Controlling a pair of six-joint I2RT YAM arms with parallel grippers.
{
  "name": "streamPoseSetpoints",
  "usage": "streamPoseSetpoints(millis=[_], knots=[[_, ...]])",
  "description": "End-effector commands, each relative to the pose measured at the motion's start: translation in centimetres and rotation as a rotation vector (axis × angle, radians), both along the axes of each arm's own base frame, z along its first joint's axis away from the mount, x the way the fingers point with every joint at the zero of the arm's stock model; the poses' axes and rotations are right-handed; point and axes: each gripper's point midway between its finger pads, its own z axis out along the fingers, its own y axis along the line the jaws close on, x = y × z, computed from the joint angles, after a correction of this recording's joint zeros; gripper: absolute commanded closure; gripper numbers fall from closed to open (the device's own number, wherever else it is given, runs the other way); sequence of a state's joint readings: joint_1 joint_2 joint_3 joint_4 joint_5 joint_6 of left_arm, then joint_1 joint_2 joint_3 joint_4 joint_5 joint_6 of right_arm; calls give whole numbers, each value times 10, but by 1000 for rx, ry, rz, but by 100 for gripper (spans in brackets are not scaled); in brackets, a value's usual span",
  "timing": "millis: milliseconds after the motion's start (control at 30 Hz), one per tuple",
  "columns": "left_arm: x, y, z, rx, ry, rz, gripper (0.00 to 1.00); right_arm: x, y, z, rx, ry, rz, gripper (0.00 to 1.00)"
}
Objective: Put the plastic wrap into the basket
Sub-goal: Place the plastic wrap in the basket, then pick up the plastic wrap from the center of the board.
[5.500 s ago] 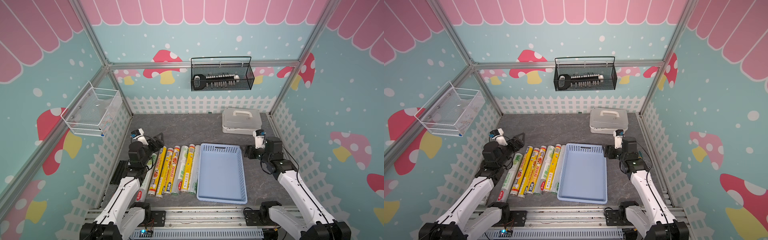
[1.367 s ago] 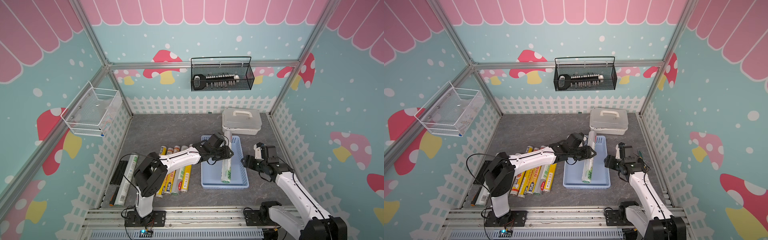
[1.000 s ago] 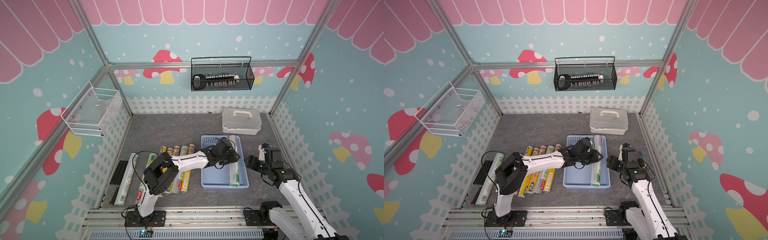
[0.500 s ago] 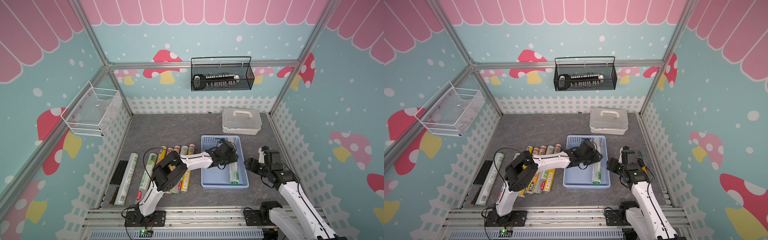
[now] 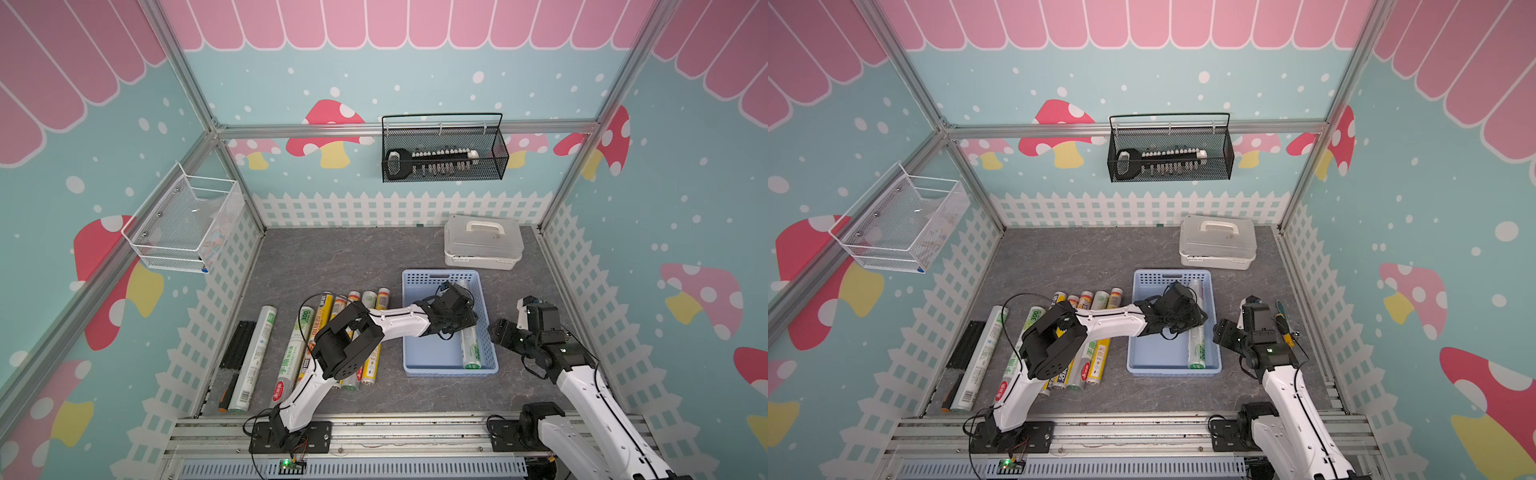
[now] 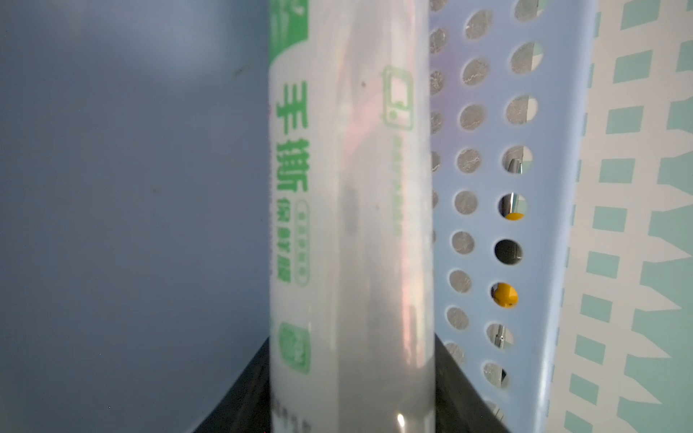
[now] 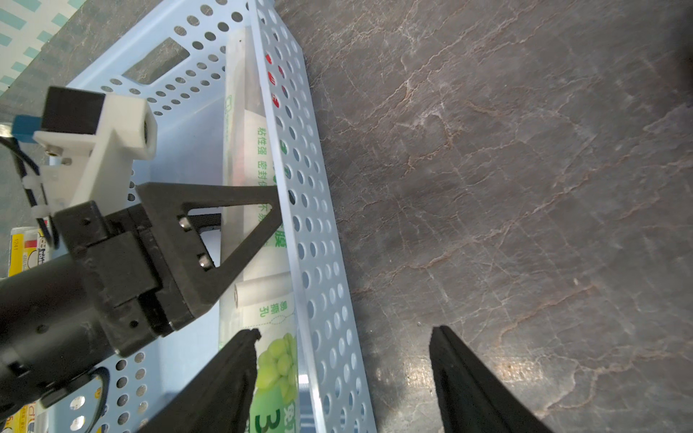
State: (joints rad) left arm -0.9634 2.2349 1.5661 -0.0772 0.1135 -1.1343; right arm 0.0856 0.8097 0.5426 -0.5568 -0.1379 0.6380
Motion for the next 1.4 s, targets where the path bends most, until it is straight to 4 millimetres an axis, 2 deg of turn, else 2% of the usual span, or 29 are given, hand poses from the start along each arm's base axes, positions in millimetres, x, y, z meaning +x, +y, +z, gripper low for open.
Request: streamPoseSetpoints(millis=[0,167,300,567,700,800,967,1033,1133,1367], knots=[[5,-17,30,-95,-30,-11,52,-1,-2,-3,-2,14,-12,25],[2,-17,37,-113,-17,-8,42,-2,-2,-3,-3,14,-11,25],[-1,-11,41,-117,-12,2,38,-2,-3,1,-4,0,-17,25],[-9,-10,50,-175,8,-17,39,-1,-1,7,5,-7,-11,25],[-10,1,69,-135,-61,-43,39,2,-1,23,2,-49,-1,24],[-10,16,94,-98,-151,-67,38,6,5,45,15,-109,43,24],[-6,62,138,4,-374,-86,39,15,44,92,156,-255,232,25],[-4,87,147,65,-427,-72,41,19,60,106,233,-299,296,25],[-3,128,148,171,-488,-51,42,23,75,117,305,-319,358,27],[-12,226,123,348,-486,41,45,29,104,124,277,-315,456,27]])
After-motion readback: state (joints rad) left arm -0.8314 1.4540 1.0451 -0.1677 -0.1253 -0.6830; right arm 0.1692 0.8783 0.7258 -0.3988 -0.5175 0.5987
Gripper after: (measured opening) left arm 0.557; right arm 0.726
